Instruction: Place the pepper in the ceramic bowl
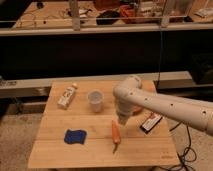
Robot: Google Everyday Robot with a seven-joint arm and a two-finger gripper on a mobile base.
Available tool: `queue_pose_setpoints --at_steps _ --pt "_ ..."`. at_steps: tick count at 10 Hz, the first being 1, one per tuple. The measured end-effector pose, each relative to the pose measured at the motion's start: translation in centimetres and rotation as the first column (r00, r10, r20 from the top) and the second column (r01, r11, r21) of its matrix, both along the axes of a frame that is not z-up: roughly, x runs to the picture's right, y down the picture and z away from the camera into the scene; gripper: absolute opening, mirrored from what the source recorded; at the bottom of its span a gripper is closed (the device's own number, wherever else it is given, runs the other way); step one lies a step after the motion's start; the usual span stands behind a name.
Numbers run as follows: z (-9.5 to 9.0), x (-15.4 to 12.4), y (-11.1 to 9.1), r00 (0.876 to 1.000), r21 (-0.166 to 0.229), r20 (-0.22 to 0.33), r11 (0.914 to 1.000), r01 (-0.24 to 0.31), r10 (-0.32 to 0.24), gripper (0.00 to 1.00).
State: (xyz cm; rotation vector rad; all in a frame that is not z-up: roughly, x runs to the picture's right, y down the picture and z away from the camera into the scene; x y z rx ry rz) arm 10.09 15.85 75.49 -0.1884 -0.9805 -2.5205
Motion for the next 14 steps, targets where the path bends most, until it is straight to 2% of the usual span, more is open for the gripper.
queue_pose_setpoints --at_steps 2,4,6,11,12,13,14 --pt "0.3 0.4 -0.9 0.998 -0.023 0.0 0.998 -0.059 0.059 0.8" --pt "0.5 0.3 -1.3 0.995 -0.042 -0.028 0.9941 -0.1 0.099 0.8" --pt "0.3 -0.9 -1.6 0.993 -0.048 -0.043 0.9926 -0.111 0.109 0.8" --pt "-1.9 -5.3 0.3 0.991 -0.062 -0.044 0.9897 -0.129 0.126 0.8" --pt "-2.3 -5.7 0.9 0.987 -0.063 -0.065 0.9862 -0.153 0.149 0.8" --pt "-2.5 -5.8 1.2 0.978 -0.057 -0.086 0.9792 -0.195 0.189 0.8" --pt "-2.4 -5.3 1.4 0.96 -0.044 -0.117 0.9647 -0.26 0.253 0.8"
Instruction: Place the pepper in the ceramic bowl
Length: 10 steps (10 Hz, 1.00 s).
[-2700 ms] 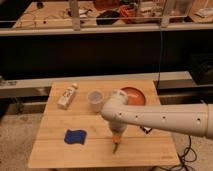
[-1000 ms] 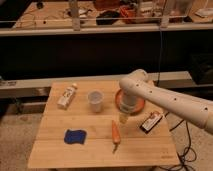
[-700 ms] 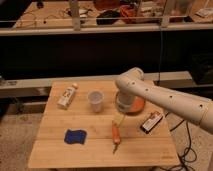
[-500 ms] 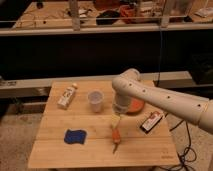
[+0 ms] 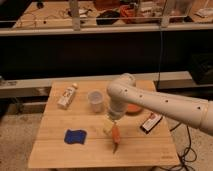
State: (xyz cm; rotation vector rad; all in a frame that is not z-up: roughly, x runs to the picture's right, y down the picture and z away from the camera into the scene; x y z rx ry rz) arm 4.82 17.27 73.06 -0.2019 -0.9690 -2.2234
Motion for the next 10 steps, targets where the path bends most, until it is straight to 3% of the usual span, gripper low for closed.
queue_pose_setpoints --at_steps 2,3,6,10 --pt "0.1 1.4 0.5 0.989 0.013 -0.087 0.9928 -0.12 0.12 0.8" --pt "0.3 2.6 1.1 0.973 0.022 -0.144 0.9832 -0.181 0.182 0.8" --pt "1.7 3.8 3.0 0.954 0.007 -0.214 0.9773 -0.212 0.208 0.8" --pt "3.3 3.3 5.0 0.948 -0.045 -0.263 0.9787 -0.2 0.182 0.8"
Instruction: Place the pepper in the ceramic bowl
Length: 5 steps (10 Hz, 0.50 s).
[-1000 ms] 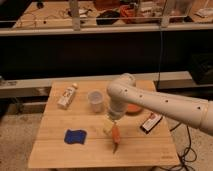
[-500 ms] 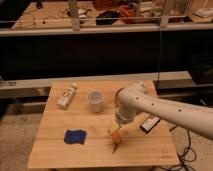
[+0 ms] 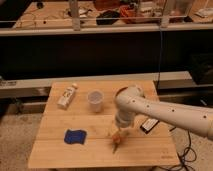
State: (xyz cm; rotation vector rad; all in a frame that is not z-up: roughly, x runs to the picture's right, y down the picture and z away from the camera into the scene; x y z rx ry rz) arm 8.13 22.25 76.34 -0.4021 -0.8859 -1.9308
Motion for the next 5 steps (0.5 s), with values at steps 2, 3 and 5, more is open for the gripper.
queue_pose_setpoints --at_steps 2,3,5 --pt "0.9 -0.6 0.9 1.0 -0.032 -0.006 0.9994 0.01 -0.011 0.8" --pt "1.5 -0.8 1.4 1.0 -0.051 -0.011 0.9986 0.014 -0.015 0.8" --pt "2.3 -1.0 2.1 1.0 -0.079 -0.018 0.9968 0.016 -0.018 0.8"
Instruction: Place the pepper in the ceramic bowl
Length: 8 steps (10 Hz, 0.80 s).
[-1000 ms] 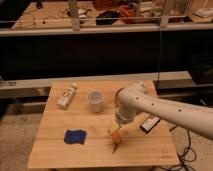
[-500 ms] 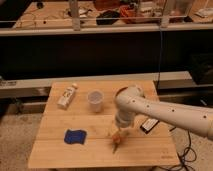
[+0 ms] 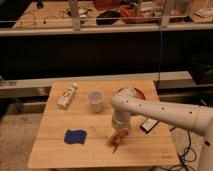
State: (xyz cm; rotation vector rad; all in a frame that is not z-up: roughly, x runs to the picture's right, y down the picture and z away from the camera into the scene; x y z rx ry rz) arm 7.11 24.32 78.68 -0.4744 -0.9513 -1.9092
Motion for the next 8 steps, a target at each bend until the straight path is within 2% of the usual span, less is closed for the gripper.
queue_pose_setpoints --at_steps 2,3,5,8 --pt "0.4 -0.1 0.4 1.0 -0.02 -0.007 0.9998 0.0 0.0 0.79" --pt "0.6 0.2 0.7 1.0 -0.039 -0.012 0.9992 -0.005 0.005 0.73" --pt "1.1 0.6 1.5 1.0 -0.065 -0.014 0.9979 -0.006 0.005 0.53" --pt "0.9 1.2 1.2 1.0 -0.07 -0.011 0.9975 0.0 -0.001 0.21"
